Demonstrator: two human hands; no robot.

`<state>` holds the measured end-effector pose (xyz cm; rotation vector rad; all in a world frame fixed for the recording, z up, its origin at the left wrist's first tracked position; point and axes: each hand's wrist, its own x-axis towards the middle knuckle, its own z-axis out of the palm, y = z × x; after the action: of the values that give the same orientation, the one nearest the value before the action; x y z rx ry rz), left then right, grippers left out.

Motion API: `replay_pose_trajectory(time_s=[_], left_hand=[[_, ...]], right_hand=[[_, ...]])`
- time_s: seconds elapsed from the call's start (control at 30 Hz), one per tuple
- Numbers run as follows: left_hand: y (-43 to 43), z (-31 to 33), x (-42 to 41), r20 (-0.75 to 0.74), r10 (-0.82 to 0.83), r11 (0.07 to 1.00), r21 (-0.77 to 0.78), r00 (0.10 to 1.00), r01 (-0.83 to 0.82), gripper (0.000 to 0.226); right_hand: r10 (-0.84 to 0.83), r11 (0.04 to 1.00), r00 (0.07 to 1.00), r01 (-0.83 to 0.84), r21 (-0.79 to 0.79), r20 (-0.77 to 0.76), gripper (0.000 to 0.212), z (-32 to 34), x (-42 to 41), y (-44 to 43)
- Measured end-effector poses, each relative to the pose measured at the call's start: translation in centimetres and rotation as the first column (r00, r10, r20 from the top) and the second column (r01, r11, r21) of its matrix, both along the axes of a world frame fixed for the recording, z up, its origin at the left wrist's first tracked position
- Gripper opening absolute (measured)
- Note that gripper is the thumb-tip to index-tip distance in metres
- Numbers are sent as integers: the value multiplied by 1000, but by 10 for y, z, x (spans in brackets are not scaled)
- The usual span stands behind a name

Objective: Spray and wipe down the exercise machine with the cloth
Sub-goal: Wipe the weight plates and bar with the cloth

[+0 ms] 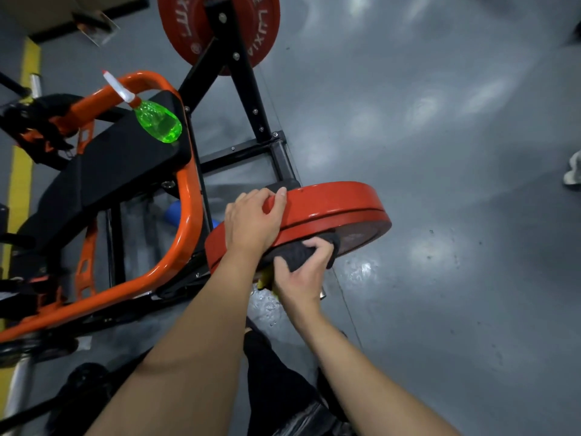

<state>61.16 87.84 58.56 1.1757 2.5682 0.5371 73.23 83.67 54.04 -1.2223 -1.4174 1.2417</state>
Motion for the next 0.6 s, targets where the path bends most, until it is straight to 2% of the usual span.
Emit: replay_pose_trajectory(time_s=[0.1,0.17,0.23,0.3,0.37,0.5,0.6], left_hand=[[-1,0,0,7,0,1000,9,1000,0,51],[-3,0,0,20,-2,1000,19,1000,1,51],[-3,-1,-1,19,-2,1000,30,1000,1,50],[-3,-1,-2,19,-3,999,35,1000,3,49],[-3,-1,-3,21,-9,999,38,1000,8,50],[-6,-1,-5,32,-12,999,37,999,10,50],[-9,-1,-6,48,0,999,48,999,-3,47]], right_hand=[[-157,987,987,157,24,-25,40,-2,17,30],[-267,963,964,266,-31,-9,39,-10,34,57],[-389,895,921,386,-222,34,38,-18,52,85],[-437,813,894,438,-385,94,37,-24,62,100],[-400,835,911,409,-370,105,37,-22,54,92],[-140,940,986,162,-300,94,41,-22,21,35],[21,918,990,36,-394,140,45,-43,22,27]])
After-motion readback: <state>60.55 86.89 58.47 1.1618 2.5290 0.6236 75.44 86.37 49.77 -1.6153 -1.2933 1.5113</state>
